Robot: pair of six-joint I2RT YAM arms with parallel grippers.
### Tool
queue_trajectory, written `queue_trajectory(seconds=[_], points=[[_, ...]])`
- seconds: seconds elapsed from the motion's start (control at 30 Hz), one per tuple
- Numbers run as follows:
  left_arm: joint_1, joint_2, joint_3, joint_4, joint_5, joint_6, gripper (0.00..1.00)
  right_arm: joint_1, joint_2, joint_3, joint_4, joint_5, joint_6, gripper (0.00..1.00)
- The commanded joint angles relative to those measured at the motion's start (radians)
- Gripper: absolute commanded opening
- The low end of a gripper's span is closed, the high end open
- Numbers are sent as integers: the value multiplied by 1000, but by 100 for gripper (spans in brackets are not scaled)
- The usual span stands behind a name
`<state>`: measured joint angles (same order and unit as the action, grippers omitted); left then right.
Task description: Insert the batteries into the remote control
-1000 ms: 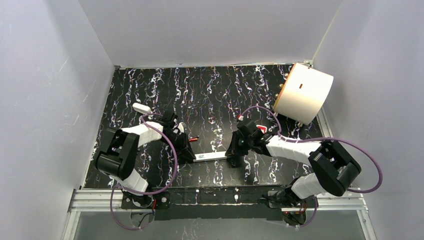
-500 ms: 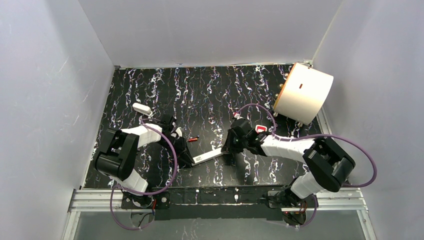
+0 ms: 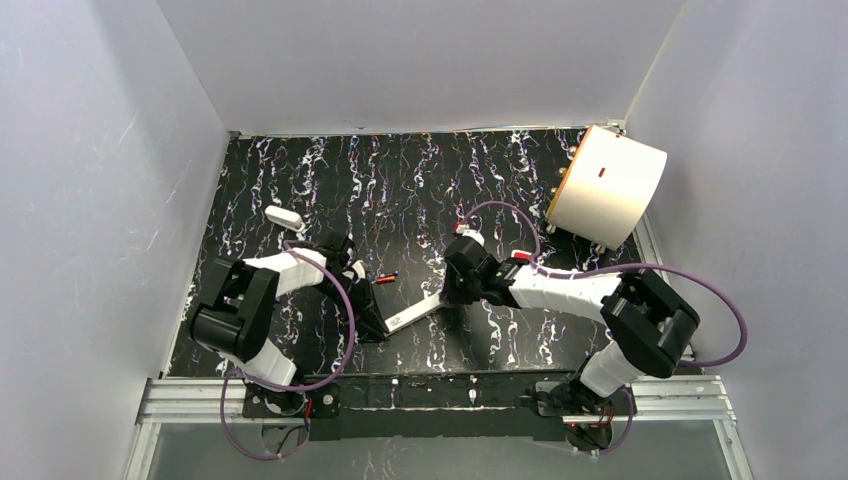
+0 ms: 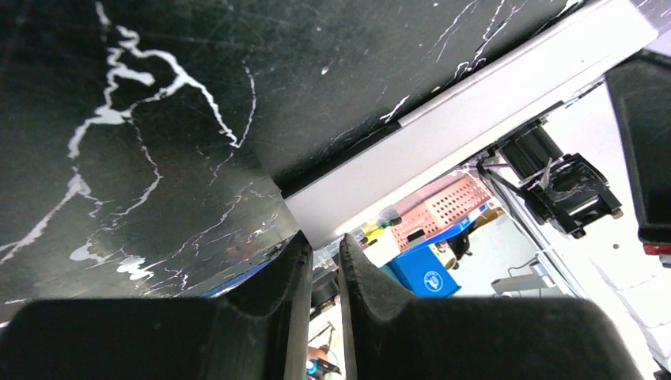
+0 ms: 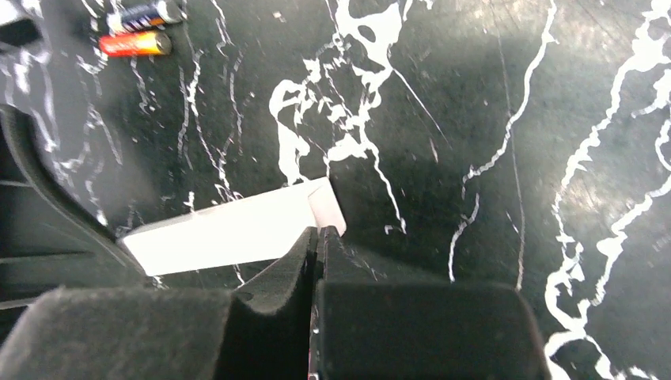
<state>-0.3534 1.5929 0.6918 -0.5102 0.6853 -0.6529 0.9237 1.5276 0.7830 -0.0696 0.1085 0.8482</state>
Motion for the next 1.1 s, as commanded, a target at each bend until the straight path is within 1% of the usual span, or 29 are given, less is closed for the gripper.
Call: queue_trajectory(seconds=[0.0,0.07,0.17,0.3,0.43,0.5,0.57,0.67,0.7,0.77,0.8,0.87,0.97,1.07], points=[[-16,10,11,83,-348,39,6,70,-30,107,-250,-26,-18,1],[-15,-8,22,61,-366,42,11,65,-39,143,-288,13,-53,6],[-16,-36,35,28,-385,42,21,62,-41,194,-329,31,-129,17],[-15,-84,60,-9,-407,38,42,60,-55,238,-336,36,-246,32],[-15,-136,101,-58,-433,33,51,59,-63,277,-333,7,-395,52],[-15,-172,123,-90,-455,27,54,59,-55,303,-349,-19,-487,65],[-16,-228,140,-121,-483,17,56,59,-42,326,-378,-38,-588,73],[-15,-314,166,-183,-548,1,62,60,-25,337,-406,-65,-756,76],[-15,-346,172,-207,-581,-6,66,61,-18,338,-410,-77,-832,76],[-15,-413,181,-251,-658,-22,72,61,7,351,-425,-100,-926,75],[-15,-449,185,-276,-716,-35,76,62,29,364,-458,-127,-1009,74],[-14,-515,192,-327,-812,-67,82,69,77,392,-502,-157,-1109,72],[-14,-615,193,-386,-941,-118,91,77,140,436,-533,-145,-1182,68],[-13,-700,195,-424,-1030,-159,96,82,167,445,-496,-155,-1210,68]])
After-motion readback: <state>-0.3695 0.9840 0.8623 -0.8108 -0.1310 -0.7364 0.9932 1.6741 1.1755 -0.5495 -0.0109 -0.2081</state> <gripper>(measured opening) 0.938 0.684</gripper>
